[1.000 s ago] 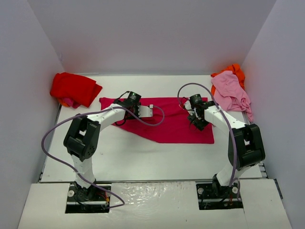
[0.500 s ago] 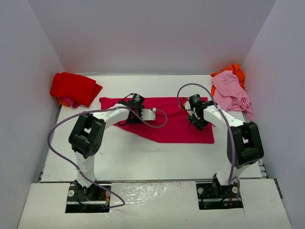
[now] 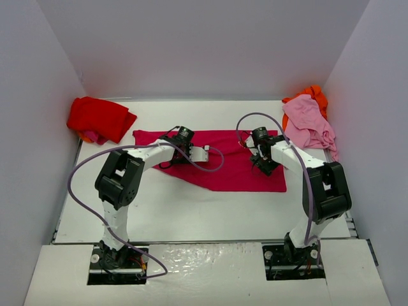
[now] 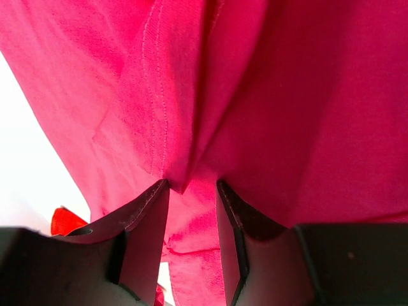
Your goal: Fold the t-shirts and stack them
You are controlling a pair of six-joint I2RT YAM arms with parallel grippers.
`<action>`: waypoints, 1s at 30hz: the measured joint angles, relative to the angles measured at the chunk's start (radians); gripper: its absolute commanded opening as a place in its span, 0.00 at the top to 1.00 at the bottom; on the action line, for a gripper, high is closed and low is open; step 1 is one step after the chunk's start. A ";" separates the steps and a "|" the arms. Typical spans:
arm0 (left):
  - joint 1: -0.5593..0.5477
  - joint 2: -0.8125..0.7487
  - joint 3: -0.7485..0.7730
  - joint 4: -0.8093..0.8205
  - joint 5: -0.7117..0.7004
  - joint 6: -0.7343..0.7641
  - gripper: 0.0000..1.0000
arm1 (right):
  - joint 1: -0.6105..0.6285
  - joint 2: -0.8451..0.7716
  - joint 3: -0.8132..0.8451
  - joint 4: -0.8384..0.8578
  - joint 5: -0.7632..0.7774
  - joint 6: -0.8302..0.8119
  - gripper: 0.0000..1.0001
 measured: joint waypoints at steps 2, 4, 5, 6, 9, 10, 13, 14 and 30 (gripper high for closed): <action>0.000 0.000 0.000 0.007 -0.003 0.002 0.71 | 0.000 0.003 0.000 0.000 0.000 0.000 0.52; 0.000 0.002 0.001 0.014 -0.006 0.004 0.74 | 0.001 0.004 0.000 0.000 0.000 0.000 0.52; 0.000 0.004 0.001 0.018 -0.008 0.005 0.76 | 0.001 0.004 0.000 0.000 0.000 0.000 0.52; 0.000 0.007 0.003 0.021 -0.010 0.006 0.80 | 0.001 0.004 0.000 0.000 0.000 0.000 0.52; 0.000 0.019 0.006 0.033 -0.018 0.013 0.87 | 0.001 0.004 -0.001 0.001 0.000 0.000 0.52; 0.000 0.022 0.007 0.039 -0.021 0.017 0.88 | 0.001 0.004 -0.002 0.001 0.000 0.000 0.52; 0.000 0.033 0.009 0.055 -0.029 0.022 0.94 | 0.001 0.004 -0.007 0.001 0.000 0.000 0.52; 0.000 0.038 0.010 0.058 -0.033 0.023 0.98 | 0.001 0.004 -0.008 0.001 0.000 0.000 0.52; 0.012 0.058 0.020 0.111 -0.057 0.030 1.00 | 0.001 0.017 -0.008 0.006 0.000 -0.004 0.44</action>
